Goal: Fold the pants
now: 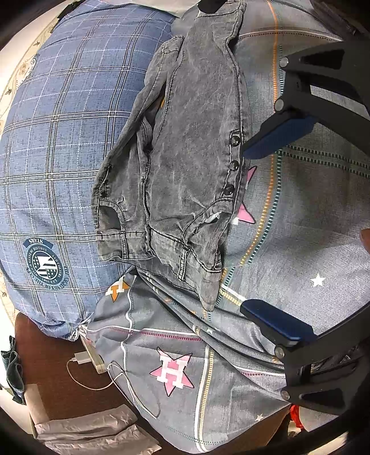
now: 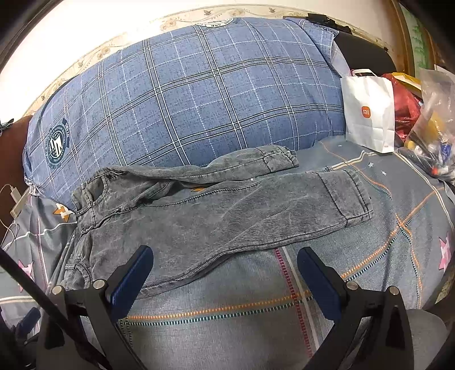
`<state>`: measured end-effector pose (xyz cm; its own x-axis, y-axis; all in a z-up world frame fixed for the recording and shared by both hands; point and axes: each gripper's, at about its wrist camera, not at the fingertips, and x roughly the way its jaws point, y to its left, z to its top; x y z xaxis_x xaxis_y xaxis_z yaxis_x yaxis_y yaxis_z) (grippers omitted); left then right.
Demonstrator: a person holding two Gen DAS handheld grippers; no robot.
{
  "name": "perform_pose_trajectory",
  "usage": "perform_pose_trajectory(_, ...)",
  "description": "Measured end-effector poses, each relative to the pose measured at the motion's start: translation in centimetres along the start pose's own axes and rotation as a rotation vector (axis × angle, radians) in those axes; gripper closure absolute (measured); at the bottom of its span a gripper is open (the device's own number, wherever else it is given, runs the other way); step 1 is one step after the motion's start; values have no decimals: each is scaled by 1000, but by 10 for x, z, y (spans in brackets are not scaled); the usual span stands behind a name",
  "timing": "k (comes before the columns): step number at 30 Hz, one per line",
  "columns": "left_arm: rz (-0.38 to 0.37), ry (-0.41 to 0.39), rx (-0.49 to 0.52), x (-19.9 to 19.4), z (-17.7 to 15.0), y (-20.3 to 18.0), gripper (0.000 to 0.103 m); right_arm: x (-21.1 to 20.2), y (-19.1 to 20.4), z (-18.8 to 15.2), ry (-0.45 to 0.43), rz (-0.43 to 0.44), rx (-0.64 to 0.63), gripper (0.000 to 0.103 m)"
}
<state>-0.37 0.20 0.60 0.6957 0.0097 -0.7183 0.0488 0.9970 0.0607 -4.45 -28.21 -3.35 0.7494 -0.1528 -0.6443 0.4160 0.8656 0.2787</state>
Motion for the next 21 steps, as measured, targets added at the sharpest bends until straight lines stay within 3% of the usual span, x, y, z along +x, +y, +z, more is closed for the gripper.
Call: perform_pose_trajectory(21, 3, 1, 2, 0, 0, -1, 4, 1, 0, -1, -2, -4, -6, 0)
